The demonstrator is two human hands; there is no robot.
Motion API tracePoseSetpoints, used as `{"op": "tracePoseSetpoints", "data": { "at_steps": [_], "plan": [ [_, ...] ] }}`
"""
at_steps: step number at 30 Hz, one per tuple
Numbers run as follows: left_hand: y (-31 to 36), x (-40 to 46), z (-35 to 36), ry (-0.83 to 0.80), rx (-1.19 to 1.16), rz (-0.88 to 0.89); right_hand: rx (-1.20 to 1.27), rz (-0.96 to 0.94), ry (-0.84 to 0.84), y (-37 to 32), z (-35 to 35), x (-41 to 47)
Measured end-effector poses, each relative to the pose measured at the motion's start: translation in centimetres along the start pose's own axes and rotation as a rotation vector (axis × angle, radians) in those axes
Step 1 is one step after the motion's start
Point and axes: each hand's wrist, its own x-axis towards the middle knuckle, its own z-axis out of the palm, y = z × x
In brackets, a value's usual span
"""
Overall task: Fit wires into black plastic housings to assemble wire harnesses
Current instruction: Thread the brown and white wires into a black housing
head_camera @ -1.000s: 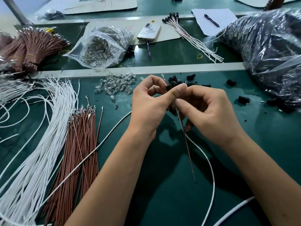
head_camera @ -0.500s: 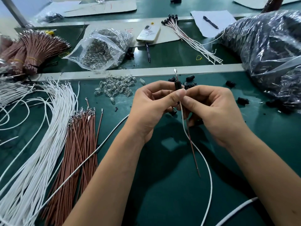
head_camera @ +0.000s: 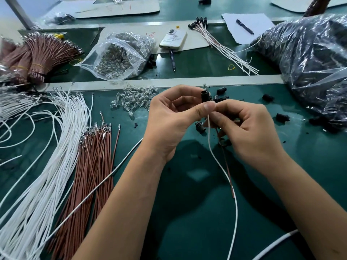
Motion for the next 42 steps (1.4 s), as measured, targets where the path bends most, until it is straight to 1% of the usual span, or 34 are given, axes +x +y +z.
{"op": "tracePoseSetpoints", "data": {
  "at_steps": [2,4,7,10,16,26,30,42],
  "plan": [
    [0.06,0.01,-0.09,-0.014,-0.001,0.028,-0.023,-0.013,0.022,0.06,-0.04,-0.05],
    [0.12,0.03,-0.11,-0.035,0.05,0.088,-0.09,-0.043,0.041,0.18,-0.16,-0.06],
    [0.27,-0.06,0.09,-0.066,0.141,0.19,-0.267,-0.156,0.086,0.09,-0.36,0.07],
    [0.38,-0.14,0.27,-0.081,0.19,0.23,-0.349,-0.218,0.113,-0.01,-0.39,0.17],
    [0.46,-0.22,0.48,-0.097,0.195,0.243,-0.318,-0.258,0.159,-0.06,-0.59,0.08],
    [0.61,-0.27,0.44,-0.139,0.193,0.251,-0.306,-0.314,0.179,-0.19,-0.71,-0.03],
    [0.6,-0.34,0.49,-0.162,0.195,0.248,-0.318,-0.304,0.176,-0.14,-0.65,-0.05],
    [0.64,-0.45,0.48,-0.165,0.17,0.243,-0.351,-0.294,0.198,-0.3,-0.65,-0.03]
  ]
}}
